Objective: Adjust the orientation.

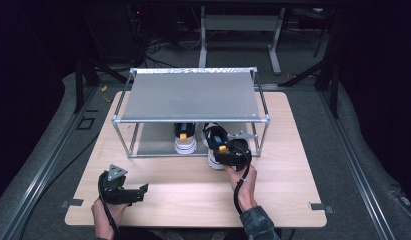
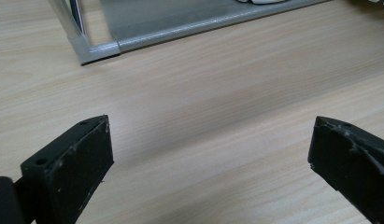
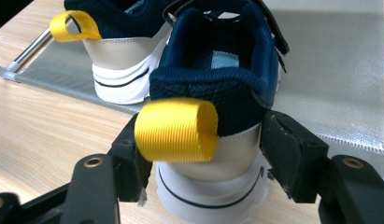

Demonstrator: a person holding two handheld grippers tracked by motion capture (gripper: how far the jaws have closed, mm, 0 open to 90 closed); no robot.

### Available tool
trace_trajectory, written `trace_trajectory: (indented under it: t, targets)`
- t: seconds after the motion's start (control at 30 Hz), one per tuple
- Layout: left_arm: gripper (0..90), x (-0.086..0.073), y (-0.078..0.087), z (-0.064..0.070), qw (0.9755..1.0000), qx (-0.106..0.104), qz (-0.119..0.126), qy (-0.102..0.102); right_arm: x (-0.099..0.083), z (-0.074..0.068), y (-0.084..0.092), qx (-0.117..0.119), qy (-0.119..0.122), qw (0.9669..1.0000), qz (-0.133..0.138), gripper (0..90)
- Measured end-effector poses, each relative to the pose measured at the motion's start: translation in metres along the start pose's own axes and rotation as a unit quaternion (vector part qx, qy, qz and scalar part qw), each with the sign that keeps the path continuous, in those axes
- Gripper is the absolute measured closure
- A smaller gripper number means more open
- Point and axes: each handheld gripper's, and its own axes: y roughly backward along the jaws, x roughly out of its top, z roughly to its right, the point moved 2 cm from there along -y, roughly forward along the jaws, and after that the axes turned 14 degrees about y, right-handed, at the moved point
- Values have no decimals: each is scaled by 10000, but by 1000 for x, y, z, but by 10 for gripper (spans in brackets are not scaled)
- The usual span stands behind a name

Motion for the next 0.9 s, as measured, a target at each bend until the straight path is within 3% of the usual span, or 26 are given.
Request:
trace_trajectory:
  t: [0.07,0.23,0.37,0.4,0.77,0.8,0.9]
  targets:
    - [0,1,2,-1,10000,7,35,14,-1,-2,2,109,18,9999,16,388]
    - [0,2,3,0,10000,5,80,26,0,-4,3,28,104,9999,63,419]
    - [0,2,2,2,10000,17,48,-20,3,-6,-3,172,154,9997,108,431]
    - [0,2,2,2,10000,7,43,-16,3,-8,-5,52,179,9998,116,433]
    - [0,1,4,-3,10000,11,51,52,8,-11,-18,-2,158,9997,196,438]
    - [0,1,4,-4,10000,5,54,61,8,-12,-18,-163,158,9996,185,438]
    - [0,2,4,-6,10000,2,52,61,10,-13,-20,-102,136,9997,185,440]
